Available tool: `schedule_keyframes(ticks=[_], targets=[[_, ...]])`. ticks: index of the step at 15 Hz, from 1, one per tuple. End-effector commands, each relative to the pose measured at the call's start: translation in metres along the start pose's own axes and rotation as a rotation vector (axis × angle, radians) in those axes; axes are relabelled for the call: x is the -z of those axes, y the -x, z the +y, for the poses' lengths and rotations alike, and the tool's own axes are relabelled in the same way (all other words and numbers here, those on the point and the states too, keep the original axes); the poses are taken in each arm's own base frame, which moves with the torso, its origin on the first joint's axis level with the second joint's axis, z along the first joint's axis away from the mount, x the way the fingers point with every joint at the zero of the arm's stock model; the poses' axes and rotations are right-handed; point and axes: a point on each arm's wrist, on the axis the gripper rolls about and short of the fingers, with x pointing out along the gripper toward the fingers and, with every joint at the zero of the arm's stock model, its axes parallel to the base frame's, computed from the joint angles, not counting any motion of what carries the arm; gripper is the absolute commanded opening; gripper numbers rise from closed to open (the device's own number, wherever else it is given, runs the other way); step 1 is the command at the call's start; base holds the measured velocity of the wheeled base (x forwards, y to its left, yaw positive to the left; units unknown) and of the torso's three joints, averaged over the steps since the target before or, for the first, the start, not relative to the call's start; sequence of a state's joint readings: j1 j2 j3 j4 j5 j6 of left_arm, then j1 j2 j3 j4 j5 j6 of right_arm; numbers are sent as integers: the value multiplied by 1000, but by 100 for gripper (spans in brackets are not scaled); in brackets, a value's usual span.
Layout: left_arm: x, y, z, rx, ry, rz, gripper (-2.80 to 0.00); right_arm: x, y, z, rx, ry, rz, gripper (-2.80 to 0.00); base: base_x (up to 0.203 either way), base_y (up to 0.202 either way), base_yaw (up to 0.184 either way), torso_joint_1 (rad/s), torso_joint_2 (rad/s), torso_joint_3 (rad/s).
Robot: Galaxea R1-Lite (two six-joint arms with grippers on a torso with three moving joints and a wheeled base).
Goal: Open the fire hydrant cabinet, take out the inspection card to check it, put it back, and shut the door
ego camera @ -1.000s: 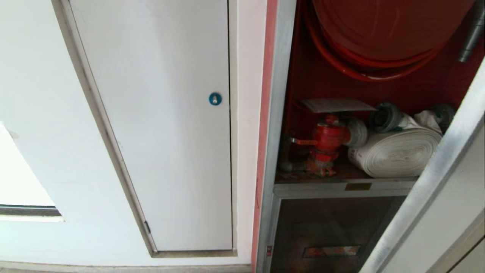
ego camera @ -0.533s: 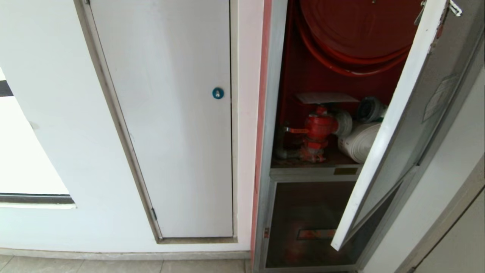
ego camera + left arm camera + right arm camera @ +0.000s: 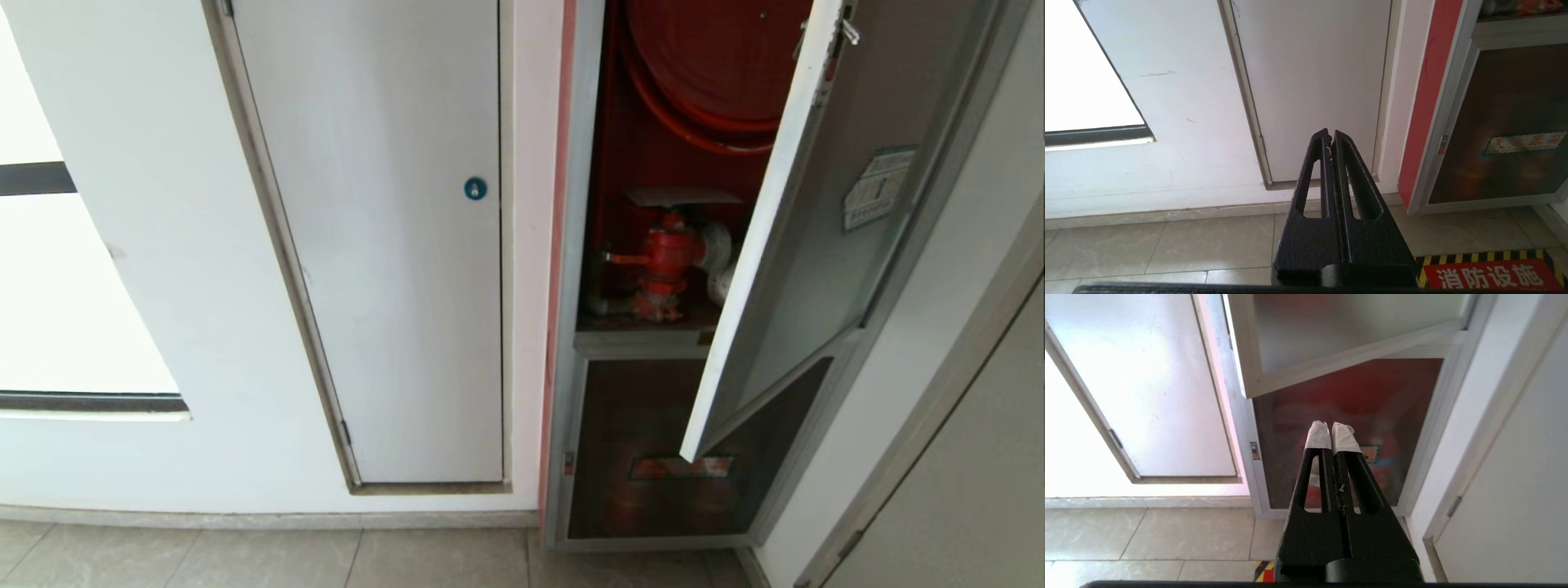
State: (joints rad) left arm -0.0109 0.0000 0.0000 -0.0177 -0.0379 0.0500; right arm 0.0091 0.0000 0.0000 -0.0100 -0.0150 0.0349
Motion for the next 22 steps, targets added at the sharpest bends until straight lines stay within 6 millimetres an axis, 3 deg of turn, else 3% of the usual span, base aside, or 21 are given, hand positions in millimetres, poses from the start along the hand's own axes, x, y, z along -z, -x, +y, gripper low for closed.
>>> schedule_keyframes(ticks=[1,22], targets=[[3,-1,0,1,0,11,-280,1,0,0,0,0,4,-280,-181,0,3,-1,2,7],[3,-1,0,1,3,10,-280,1,0,0,0,4,4,-280,-6,0,0,1,0,0]])
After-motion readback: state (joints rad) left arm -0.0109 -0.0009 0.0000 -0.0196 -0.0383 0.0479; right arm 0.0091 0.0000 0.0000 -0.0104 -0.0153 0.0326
